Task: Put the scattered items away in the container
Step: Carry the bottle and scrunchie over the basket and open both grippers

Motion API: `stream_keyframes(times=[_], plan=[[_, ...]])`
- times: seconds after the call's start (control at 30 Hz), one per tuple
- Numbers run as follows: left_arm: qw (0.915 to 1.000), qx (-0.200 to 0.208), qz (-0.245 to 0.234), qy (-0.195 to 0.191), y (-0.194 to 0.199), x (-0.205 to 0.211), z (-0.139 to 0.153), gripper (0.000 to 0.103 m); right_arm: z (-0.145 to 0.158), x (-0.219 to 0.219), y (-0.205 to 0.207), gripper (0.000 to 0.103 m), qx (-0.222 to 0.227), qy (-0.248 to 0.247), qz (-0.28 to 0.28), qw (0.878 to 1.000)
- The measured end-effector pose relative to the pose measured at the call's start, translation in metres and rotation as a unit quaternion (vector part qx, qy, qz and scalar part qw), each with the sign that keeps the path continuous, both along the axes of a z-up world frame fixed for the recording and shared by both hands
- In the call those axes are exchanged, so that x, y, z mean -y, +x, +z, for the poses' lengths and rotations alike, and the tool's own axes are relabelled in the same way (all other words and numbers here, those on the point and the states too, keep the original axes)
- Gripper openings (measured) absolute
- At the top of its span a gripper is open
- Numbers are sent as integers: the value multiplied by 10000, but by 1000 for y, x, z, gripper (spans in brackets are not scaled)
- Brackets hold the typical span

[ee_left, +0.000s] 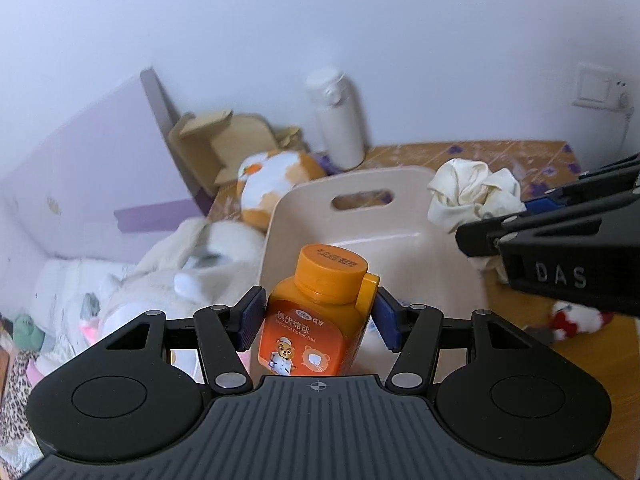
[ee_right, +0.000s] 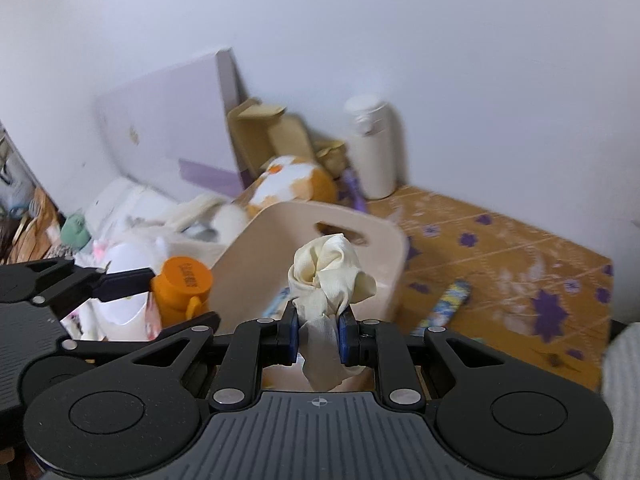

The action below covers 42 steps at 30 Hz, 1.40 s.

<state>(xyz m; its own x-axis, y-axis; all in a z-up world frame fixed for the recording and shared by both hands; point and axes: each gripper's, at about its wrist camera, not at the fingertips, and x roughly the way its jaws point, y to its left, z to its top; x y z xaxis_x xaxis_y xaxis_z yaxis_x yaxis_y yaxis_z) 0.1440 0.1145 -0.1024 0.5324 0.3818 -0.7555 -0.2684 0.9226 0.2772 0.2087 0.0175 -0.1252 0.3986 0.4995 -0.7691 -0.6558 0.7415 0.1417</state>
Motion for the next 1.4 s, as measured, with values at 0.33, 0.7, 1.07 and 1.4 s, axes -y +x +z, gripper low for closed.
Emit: stream_keyframes(times=[0.33,0.7,1.07,1.4], plan=[[9985,-435,-173,-279,1,-33,-45,59,-44,-43,-2,20,-507,-533,67,9973],[9977,-523,-201,-372,1,-33,-47,69,-49,-33,-5,61,-523,-618,-135,9966],[9983,-459,-106,-337,-6,-23,-36,71,-40,-25,-12,61,-436,-541,-111,9975],[9986,-365,-189,-335,-6,9,-26,73,-28,14,-15,64,-325,-499,-365,9976]])
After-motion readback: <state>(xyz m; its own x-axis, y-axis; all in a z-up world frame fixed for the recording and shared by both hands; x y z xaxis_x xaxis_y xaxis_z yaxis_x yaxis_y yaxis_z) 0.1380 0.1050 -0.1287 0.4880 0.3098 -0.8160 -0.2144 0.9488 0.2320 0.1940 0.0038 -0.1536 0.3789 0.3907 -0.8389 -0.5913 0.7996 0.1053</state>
